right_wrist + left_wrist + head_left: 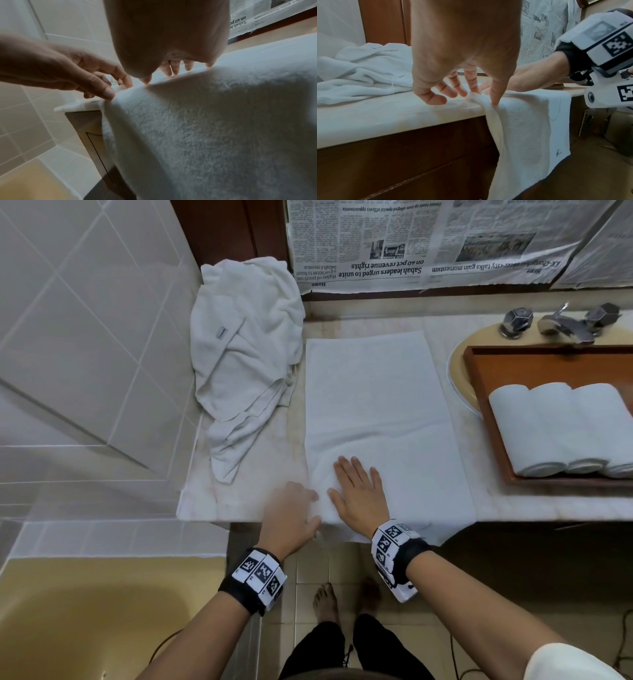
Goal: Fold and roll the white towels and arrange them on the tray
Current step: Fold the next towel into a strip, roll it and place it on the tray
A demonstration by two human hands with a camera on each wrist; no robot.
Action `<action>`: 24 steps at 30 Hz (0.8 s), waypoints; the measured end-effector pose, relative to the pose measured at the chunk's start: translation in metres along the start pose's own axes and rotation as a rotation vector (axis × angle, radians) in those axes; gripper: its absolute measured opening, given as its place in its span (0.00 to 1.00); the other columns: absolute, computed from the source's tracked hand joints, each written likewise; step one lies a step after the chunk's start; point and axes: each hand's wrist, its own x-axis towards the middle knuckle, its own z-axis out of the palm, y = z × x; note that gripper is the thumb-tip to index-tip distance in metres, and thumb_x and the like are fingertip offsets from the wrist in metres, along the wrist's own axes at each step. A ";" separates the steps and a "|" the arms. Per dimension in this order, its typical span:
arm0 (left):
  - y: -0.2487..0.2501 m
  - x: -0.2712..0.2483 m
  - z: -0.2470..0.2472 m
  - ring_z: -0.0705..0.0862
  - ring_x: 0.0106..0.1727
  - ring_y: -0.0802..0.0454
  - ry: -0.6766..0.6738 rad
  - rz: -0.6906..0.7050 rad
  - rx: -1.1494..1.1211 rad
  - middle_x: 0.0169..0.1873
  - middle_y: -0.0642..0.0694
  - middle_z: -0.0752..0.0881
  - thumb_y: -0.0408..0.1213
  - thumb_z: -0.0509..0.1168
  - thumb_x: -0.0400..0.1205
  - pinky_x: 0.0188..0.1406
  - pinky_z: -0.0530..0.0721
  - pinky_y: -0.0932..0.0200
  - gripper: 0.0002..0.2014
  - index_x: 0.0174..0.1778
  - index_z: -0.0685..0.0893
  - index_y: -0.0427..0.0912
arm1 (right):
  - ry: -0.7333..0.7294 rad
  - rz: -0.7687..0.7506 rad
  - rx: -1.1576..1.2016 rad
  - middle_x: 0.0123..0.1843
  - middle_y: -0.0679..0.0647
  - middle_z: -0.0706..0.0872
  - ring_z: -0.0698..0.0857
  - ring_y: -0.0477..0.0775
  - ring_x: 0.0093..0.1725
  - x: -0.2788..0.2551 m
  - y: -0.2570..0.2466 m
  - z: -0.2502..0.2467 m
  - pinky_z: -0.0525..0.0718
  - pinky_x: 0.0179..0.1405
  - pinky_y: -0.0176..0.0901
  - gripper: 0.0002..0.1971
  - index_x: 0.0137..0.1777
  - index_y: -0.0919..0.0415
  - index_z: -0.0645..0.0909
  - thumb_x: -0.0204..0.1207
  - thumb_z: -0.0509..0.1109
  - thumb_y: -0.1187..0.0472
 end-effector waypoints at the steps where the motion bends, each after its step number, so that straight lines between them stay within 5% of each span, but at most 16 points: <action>1: -0.001 -0.001 0.000 0.70 0.65 0.47 0.001 -0.015 -0.010 0.66 0.51 0.71 0.53 0.69 0.77 0.57 0.80 0.48 0.24 0.69 0.77 0.55 | 0.000 0.001 0.004 0.89 0.49 0.47 0.44 0.52 0.88 -0.001 0.000 0.002 0.40 0.84 0.60 0.40 0.88 0.56 0.48 0.78 0.30 0.38; 9: -0.011 -0.010 -0.002 0.69 0.65 0.46 0.019 -0.142 -0.110 0.65 0.53 0.71 0.45 0.69 0.77 0.59 0.80 0.48 0.21 0.67 0.79 0.55 | -0.018 0.010 0.006 0.89 0.45 0.41 0.38 0.50 0.87 -0.005 0.004 0.007 0.35 0.84 0.58 0.40 0.88 0.51 0.44 0.77 0.32 0.35; 15: -0.003 -0.011 0.003 0.71 0.62 0.51 0.084 -0.141 -0.114 0.61 0.55 0.73 0.59 0.66 0.78 0.58 0.79 0.47 0.19 0.64 0.77 0.61 | -0.038 0.011 -0.001 0.89 0.45 0.38 0.35 0.50 0.87 -0.004 0.004 0.006 0.33 0.84 0.57 0.41 0.88 0.51 0.42 0.76 0.30 0.35; 24: -0.016 -0.004 0.001 0.75 0.61 0.48 0.039 -0.180 -0.278 0.57 0.54 0.73 0.40 0.71 0.73 0.57 0.77 0.50 0.19 0.59 0.81 0.56 | 0.002 0.001 0.037 0.89 0.44 0.42 0.39 0.49 0.87 -0.005 0.005 0.007 0.34 0.83 0.55 0.39 0.88 0.51 0.47 0.78 0.34 0.35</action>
